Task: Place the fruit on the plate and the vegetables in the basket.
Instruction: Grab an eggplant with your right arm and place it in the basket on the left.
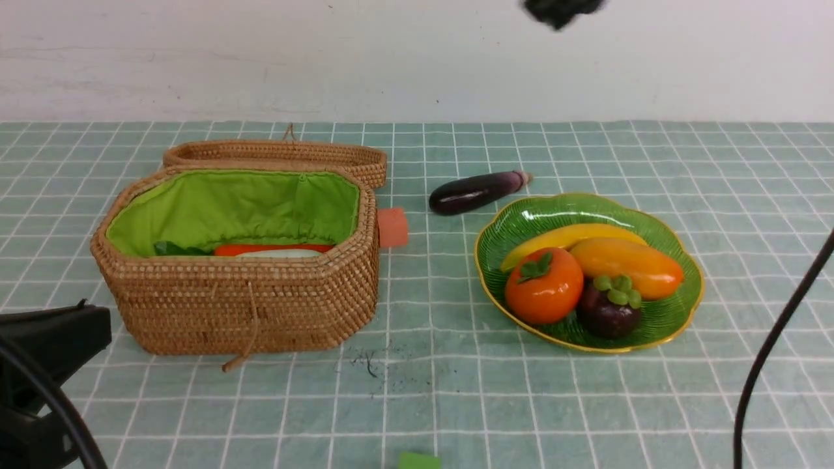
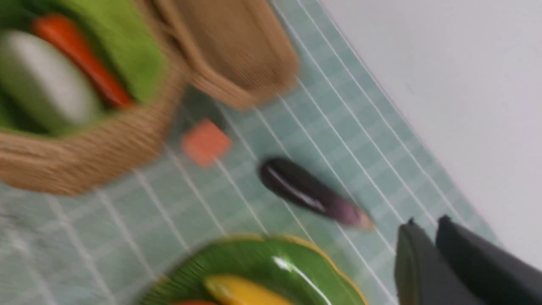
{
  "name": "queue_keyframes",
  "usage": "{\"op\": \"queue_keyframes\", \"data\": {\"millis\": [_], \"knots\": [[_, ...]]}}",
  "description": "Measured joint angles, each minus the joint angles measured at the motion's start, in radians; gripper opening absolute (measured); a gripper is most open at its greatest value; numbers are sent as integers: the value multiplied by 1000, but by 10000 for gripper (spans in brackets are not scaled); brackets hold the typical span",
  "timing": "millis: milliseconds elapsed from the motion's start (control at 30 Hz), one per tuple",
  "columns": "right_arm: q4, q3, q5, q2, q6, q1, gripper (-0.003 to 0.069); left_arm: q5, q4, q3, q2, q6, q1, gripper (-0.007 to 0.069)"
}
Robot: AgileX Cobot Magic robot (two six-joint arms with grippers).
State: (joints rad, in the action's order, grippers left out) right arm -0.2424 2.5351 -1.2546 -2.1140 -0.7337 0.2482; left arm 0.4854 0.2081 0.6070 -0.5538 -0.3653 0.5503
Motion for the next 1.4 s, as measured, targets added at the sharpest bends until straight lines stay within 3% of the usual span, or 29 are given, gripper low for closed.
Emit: {"op": "queue_keyframes", "data": {"millis": [100, 233, 267, 300, 533, 667, 867, 1100, 1400], "knots": [[-90, 0, -1, -94, -106, -111, -7, -2, -32, 0, -18, 0, 0, -13], [-308, -9, 37, -256, -325, -194, 27, -5, -50, 0, -29, 0, 0, -13], [-324, -9, 42, -270, -337, -198, 31, -5, -50, 0, -30, 0, 0, -13], [-371, -9, 117, -323, -444, -201, 71, -6, -50, 0, -30, 0, 0, -13], [-462, -9, 430, -444, -686, -184, 169, -6, -53, 0, -30, 2, 0, -13], [-514, -9, 504, -491, -832, -160, 200, -6, -53, 0, -37, 2, 0, -13], [-571, -9, 518, -519, -932, -113, 286, -6, -53, 0, -62, 2, 0, -13], [-579, -9, 519, -554, -939, -86, 431, 4, -53, 0, -67, 3, 0, -13], [-576, -9, 501, -566, -939, -87, 482, 35, -53, 0, -67, 3, 0, -13]]}}
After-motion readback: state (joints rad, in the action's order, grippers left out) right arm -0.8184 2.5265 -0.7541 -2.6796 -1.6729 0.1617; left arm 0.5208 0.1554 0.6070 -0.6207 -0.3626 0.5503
